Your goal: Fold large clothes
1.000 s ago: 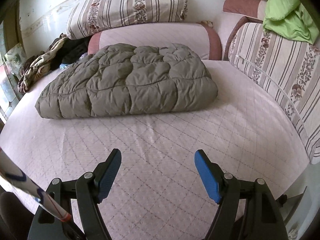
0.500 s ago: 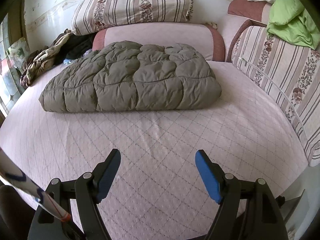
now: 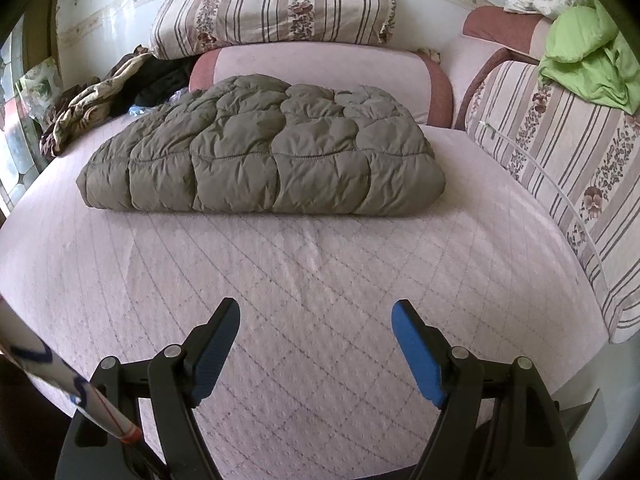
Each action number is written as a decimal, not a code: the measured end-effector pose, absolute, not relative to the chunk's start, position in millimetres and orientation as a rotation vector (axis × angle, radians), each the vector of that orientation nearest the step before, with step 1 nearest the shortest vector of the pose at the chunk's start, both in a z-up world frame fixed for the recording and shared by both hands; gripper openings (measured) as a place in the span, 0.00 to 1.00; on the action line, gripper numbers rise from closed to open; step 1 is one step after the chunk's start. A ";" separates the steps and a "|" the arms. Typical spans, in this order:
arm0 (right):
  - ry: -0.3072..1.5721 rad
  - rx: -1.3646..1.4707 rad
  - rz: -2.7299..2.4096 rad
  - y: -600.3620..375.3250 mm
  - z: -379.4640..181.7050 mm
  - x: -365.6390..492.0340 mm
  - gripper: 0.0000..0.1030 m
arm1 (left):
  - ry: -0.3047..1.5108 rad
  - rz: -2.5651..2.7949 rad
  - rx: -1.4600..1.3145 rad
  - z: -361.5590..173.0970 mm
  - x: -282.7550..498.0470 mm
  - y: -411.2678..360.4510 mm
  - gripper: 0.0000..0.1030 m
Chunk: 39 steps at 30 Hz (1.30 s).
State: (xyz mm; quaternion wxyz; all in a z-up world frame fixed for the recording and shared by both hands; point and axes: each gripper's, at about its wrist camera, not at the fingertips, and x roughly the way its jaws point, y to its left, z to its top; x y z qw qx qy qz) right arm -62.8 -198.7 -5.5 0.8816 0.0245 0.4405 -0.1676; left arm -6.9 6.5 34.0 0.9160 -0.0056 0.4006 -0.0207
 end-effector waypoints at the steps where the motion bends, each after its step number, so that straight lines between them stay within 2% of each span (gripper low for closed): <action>1: 0.923 0.052 -0.353 -199.3 -6.6 -62.4 0.80 | 0.825 -0.044 -0.009 33.6 -6.4 6.0 0.85; 39: 0.975 -0.013 -0.365 -183.2 -15.8 -57.4 0.81 | 0.876 -0.183 -0.096 19.1 -1.6 8.5 0.85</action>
